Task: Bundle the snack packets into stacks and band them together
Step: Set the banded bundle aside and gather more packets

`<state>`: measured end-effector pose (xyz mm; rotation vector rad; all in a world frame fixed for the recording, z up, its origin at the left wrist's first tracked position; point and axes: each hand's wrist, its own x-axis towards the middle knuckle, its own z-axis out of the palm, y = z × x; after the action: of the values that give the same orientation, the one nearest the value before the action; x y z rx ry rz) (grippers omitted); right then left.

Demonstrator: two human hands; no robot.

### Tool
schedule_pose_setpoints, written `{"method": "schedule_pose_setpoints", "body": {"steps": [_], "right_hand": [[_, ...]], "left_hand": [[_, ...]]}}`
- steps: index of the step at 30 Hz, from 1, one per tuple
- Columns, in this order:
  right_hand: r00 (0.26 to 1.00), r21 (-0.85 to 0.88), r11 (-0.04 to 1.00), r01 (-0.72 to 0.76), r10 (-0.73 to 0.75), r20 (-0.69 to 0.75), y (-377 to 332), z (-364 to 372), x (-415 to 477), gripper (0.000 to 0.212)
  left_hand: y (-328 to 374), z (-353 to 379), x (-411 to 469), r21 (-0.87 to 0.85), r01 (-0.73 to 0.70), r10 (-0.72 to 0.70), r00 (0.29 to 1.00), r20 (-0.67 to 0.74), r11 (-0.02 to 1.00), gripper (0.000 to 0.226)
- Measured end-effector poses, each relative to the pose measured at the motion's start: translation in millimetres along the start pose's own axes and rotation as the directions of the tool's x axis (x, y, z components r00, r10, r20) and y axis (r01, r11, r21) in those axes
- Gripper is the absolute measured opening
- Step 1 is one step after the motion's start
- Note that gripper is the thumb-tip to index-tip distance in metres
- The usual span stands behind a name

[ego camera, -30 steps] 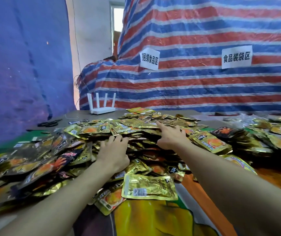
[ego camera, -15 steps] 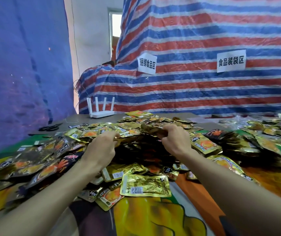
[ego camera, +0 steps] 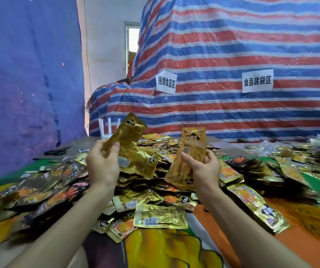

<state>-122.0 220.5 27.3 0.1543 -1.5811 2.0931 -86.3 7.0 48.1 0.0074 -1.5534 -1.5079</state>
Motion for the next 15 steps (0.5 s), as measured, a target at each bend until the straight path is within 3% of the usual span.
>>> {"method": "schedule_pose_setpoints", "body": {"steps": [5, 7, 11, 15], "right_hand": [[0.972, 0.102, 0.971, -0.216, 0.205, 0.116, 17.0, 7.3, -17.0, 0.012], [0.943, 0.073, 0.957, -0.28, 0.26, 0.209, 19.8, 9.5, -21.4, 0.005], [0.855, 0.053, 0.916, -0.399, 0.35, 0.382, 24.2, 11.8, -27.9, 0.021], [0.733, 0.088, 0.827, -0.555, 0.437, 0.521, 26.7, 9.2, -35.0, 0.032]], "left_hand": [[-9.2, 22.3, -22.5, -0.328, 0.356, -0.337, 0.935, 0.115, 0.875, 0.008], [-18.8, 28.7, -32.1, -0.349, 0.442, -0.401, 0.897, 0.188, 0.826, 0.007], [-30.5, 34.4, -46.0, -0.096, 0.336, -0.292, 0.904, 0.312, 0.937, 0.023], [-29.7, 31.2, -50.7, -0.035, 0.219, -0.2, 0.938, 0.284, 0.975, 0.026]]}}
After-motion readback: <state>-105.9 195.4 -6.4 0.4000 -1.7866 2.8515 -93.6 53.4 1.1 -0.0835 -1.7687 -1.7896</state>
